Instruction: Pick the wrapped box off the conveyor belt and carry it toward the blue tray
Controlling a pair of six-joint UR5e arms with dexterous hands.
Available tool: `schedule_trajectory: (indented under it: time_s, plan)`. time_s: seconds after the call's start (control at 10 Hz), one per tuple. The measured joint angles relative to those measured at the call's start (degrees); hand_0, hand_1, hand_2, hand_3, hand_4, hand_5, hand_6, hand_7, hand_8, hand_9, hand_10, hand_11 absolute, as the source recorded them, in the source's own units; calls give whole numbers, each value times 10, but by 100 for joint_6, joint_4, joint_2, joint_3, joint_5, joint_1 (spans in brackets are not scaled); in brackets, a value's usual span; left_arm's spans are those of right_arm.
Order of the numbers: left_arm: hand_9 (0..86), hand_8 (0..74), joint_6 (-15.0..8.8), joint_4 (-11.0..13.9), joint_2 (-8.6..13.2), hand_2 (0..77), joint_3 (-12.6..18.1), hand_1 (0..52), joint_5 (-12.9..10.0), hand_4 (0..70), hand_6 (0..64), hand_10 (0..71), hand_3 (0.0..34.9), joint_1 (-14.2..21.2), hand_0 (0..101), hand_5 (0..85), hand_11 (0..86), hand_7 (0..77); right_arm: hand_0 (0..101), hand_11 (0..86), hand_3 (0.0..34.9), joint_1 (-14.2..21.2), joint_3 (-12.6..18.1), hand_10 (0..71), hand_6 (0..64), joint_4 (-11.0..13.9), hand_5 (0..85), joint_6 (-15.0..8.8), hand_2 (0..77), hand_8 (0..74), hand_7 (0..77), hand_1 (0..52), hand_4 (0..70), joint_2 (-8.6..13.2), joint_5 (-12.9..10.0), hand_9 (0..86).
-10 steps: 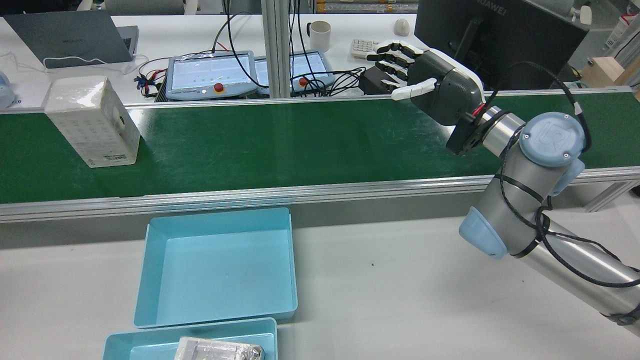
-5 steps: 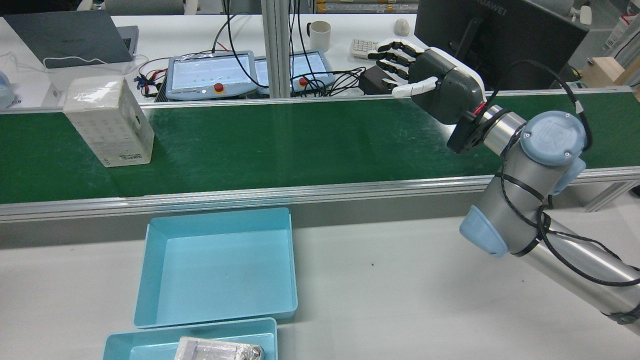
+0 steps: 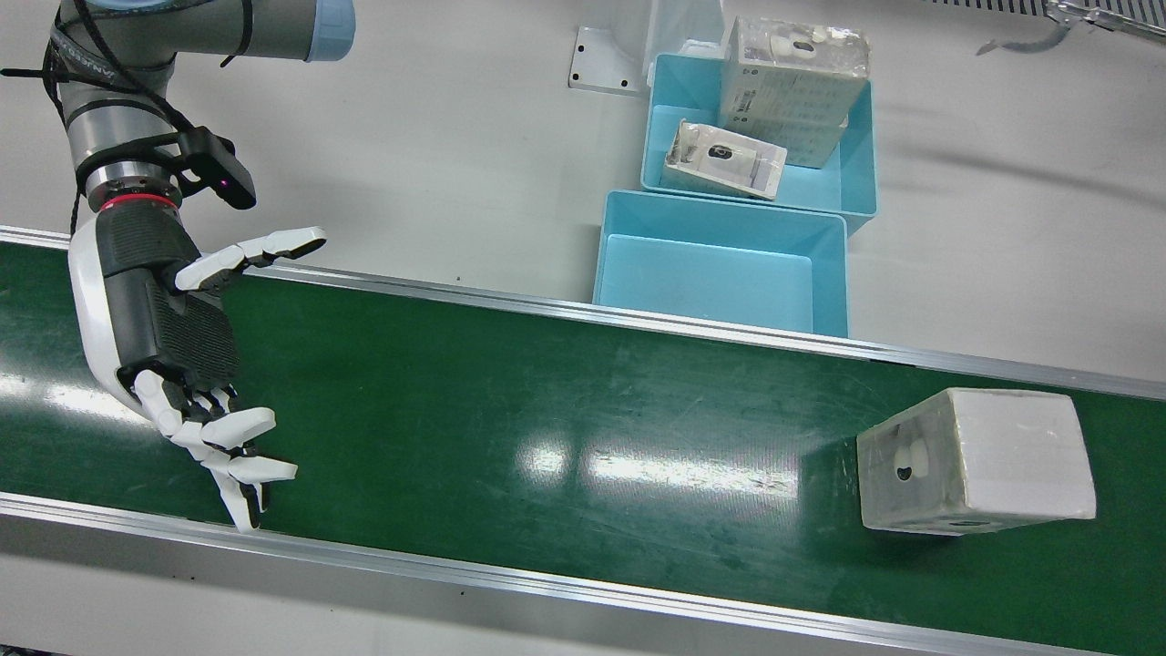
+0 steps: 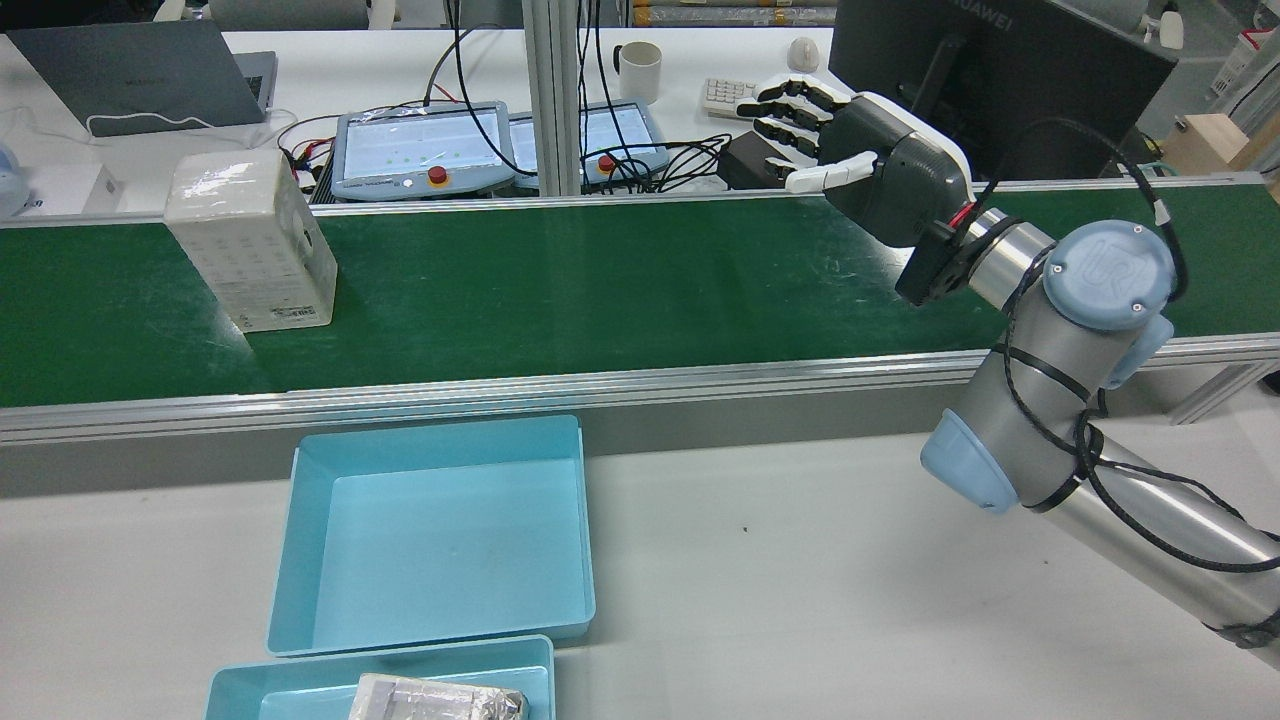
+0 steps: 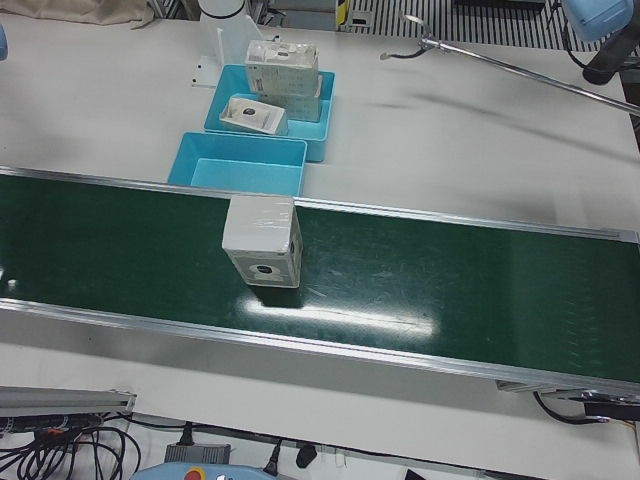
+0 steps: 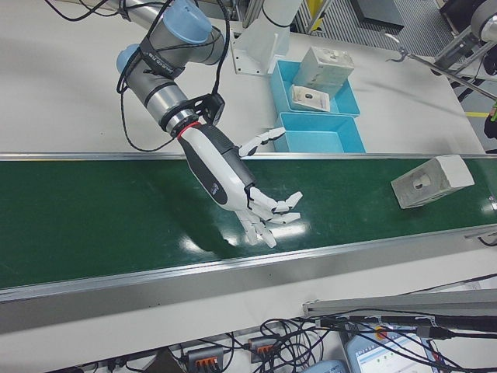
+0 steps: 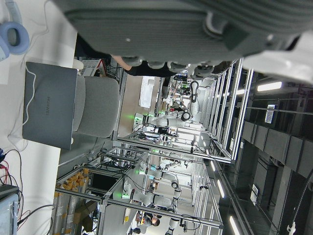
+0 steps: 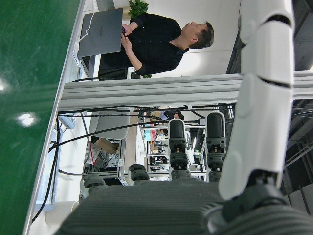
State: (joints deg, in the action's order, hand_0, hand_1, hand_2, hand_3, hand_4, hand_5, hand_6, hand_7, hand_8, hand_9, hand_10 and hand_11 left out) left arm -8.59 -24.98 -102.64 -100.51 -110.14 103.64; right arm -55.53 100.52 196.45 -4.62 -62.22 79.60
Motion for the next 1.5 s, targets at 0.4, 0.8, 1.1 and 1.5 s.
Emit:
schedule_trajectory:
  time_s: [0.4, 0.8, 1.1, 1.5]
  plan:
    - [0, 0, 0, 0, 0, 5, 0, 0, 0, 0, 5, 5, 0, 0, 0, 11, 0, 5, 464, 16, 253, -13, 2, 0, 27, -1, 382, 5, 120, 0, 262, 82, 125, 0, 1, 65]
    - [0, 0, 0, 0, 0, 11, 0, 0, 0, 0, 5, 5, 0, 0, 0, 11, 0, 0, 464, 16, 267, -20, 10, 0, 27, 6, 382, 7, 114, 0, 262, 98, 125, 0, 3, 65]
    - [0, 0, 0, 0, 0, 5, 0, 0, 0, 0, 5, 5, 0, 0, 0, 11, 0, 0, 464, 16, 266, -29, 11, 0, 27, 5, 382, 8, 114, 0, 262, 98, 125, 0, 3, 54]
    - [0, 0, 0, 0, 0, 5, 0, 0, 0, 0, 5, 5, 0, 0, 0, 11, 0, 5, 462, 16, 266, 16, 4, 0, 27, -6, 382, 7, 131, 0, 262, 98, 125, 0, -3, 54]
